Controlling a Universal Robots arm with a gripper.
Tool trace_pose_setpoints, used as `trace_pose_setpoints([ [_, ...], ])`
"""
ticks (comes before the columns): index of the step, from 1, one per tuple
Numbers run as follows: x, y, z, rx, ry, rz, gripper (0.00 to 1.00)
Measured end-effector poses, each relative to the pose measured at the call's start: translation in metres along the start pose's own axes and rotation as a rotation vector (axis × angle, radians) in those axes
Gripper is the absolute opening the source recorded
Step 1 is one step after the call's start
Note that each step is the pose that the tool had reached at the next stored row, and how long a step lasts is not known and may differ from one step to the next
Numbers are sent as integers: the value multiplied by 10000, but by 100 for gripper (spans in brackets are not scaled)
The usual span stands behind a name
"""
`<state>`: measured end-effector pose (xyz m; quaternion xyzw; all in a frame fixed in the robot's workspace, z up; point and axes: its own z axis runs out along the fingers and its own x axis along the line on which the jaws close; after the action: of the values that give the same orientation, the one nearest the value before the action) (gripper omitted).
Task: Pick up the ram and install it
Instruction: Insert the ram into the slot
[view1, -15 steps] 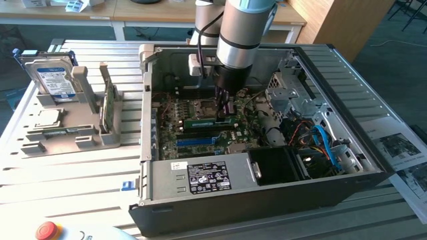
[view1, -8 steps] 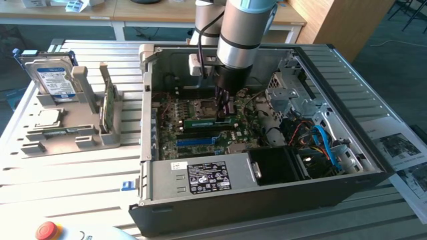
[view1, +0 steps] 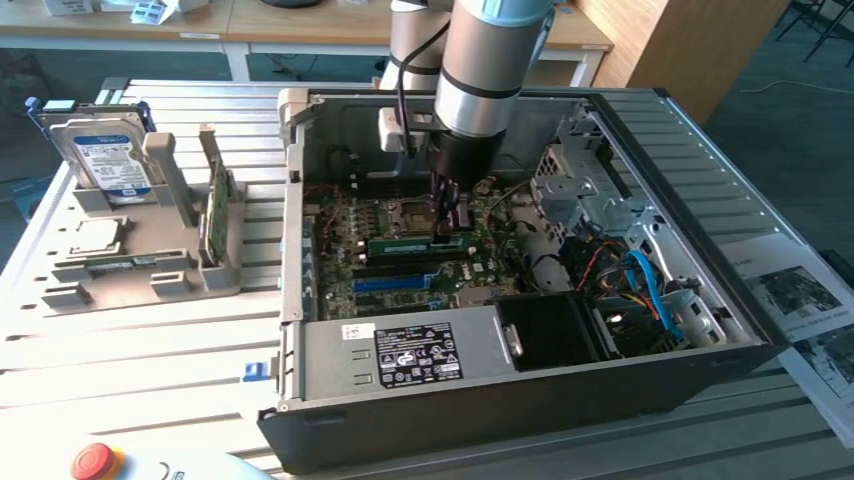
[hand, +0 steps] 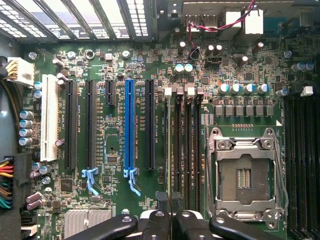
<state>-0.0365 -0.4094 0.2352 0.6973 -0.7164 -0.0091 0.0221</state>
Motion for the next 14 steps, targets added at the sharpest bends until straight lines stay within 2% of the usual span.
trace_pose_setpoints([
  [8,-2,0,4,0,0,0,12],
  [14,3,-1,5,-6,-23,-2,12],
])
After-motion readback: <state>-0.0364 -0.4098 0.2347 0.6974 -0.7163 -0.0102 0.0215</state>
